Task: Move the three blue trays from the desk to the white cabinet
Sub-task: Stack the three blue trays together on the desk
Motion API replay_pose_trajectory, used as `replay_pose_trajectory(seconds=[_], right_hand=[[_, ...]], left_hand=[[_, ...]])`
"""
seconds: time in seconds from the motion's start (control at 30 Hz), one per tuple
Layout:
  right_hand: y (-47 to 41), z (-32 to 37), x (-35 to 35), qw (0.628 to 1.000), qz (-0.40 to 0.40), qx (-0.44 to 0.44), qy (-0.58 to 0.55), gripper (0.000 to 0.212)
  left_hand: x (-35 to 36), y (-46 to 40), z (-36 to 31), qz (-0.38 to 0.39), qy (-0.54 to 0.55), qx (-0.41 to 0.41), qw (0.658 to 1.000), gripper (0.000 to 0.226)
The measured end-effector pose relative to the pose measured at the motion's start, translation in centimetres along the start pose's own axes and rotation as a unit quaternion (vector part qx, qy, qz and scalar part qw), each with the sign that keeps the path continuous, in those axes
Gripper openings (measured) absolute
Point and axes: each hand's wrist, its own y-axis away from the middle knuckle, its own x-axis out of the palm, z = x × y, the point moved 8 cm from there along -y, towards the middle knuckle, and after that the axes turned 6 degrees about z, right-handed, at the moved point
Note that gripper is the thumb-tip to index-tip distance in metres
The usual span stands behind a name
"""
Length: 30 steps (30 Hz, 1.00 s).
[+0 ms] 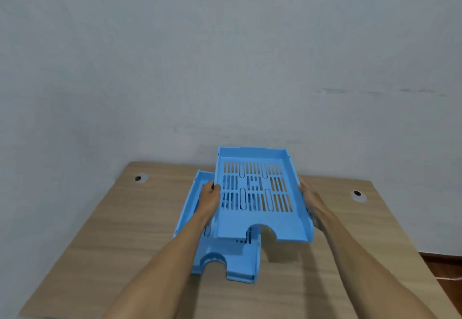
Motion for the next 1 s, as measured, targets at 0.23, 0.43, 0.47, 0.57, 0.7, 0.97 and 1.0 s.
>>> replay_pose_trajectory(seconds=[0.23,0.43,0.47,0.57,0.7,0.97,1.0], right_hand=[[0.6,-4.3,7.3,0.999,-0.028,0.007,0.04,0.049],[1.3,-6.4,10.5,0.999,-0.038,0.014,0.034,0.051],[1.4,-6.7,10.7,0.998,-0.04,0.012,0.036,0.051],[1.6,-7.9,11.2,0.998,-0.039,0.014,0.043,0.052],[1.9,-9.1,11.6,0.997,-0.034,0.019,0.059,0.054],[1.7,-9.5,11.5,0.997,-0.045,0.03,0.052,0.052],[1.7,-9.5,11.5,0.997,-0.048,0.033,0.048,0.052]], left_hand=[[-7.0,0.2,3.3,0.022,0.011,0.002,1.0,0.027],[-9.2,0.0,5.2,0.033,-0.009,0.02,0.999,0.038],[-9.3,0.0,5.5,0.035,-0.011,0.019,0.999,0.039],[-9.2,0.2,6.1,0.05,-0.014,0.02,0.998,0.035],[-8.8,0.6,7.3,0.057,-0.016,0.007,0.998,0.036],[-8.6,0.2,8.0,0.074,-0.034,0.001,0.997,0.038],[-8.6,-0.1,8.0,0.079,-0.034,0.004,0.996,0.037]])
